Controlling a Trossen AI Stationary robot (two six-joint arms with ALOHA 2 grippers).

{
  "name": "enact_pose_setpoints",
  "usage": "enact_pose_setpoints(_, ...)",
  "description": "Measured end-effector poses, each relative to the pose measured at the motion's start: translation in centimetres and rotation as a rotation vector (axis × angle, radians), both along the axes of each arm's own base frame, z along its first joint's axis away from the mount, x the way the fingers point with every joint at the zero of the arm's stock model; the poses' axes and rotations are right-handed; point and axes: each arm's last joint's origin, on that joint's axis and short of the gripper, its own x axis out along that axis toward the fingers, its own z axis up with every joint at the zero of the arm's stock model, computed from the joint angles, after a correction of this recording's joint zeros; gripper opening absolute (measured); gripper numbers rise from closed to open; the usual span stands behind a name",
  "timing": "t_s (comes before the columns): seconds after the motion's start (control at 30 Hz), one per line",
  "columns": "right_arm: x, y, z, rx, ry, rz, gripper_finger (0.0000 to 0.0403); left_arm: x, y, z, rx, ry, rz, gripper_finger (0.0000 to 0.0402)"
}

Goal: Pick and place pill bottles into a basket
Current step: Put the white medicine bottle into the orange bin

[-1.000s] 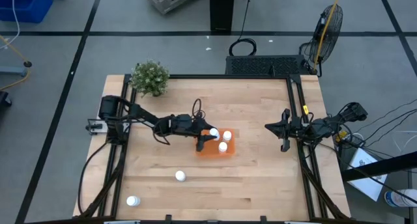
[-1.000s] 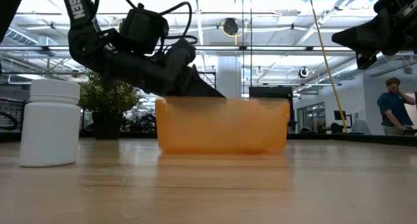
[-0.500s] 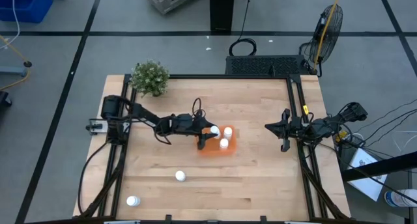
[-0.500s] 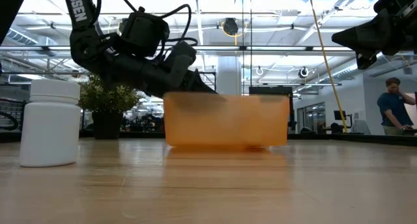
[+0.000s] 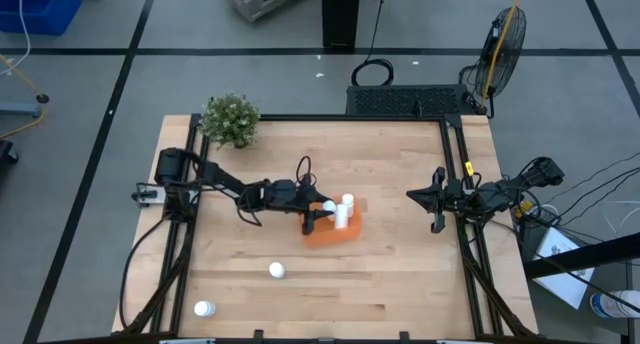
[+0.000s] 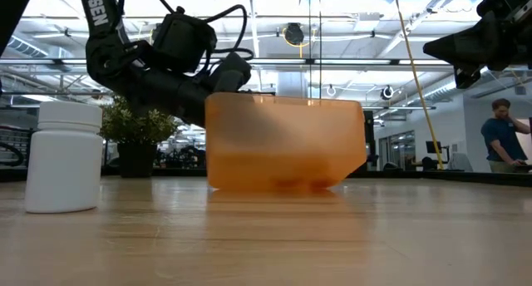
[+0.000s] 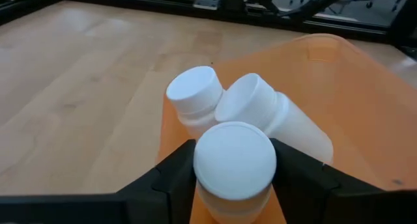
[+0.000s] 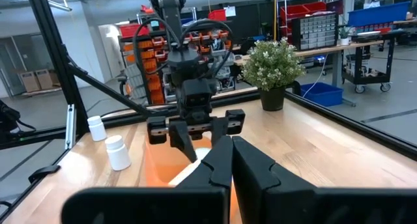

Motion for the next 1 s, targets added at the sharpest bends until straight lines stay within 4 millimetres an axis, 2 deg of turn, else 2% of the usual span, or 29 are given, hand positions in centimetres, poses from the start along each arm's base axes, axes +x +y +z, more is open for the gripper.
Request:
enact_pose_setpoints(0.17,0.0,0.0,0.0,0.0,0.0,0.0,0.0,0.0,-0.8,0.0,-0.004,0.001,-0.021,0.0189)
enact_pose_setpoints(0.43,0.0,0.0,0.0,0.0,0.0,0.0,0.0,0.0,-2.0,0.0,0.025,0.0,-0.043,0.0174)
enact_pose_setpoints(0.67,0.0,0.0,0.0,0.0,0.0,0.0,0.0,-0.1,-2.6,-0.1,0.026,0.003,-0.096,0.0201)
enact_pose_setpoints(1.0,0.0,0.0,0.0,0.0,0.0,0.0,0.0,-0.3,-4.2,-0.1,0.135,-0.002,-0.143,0.0177)
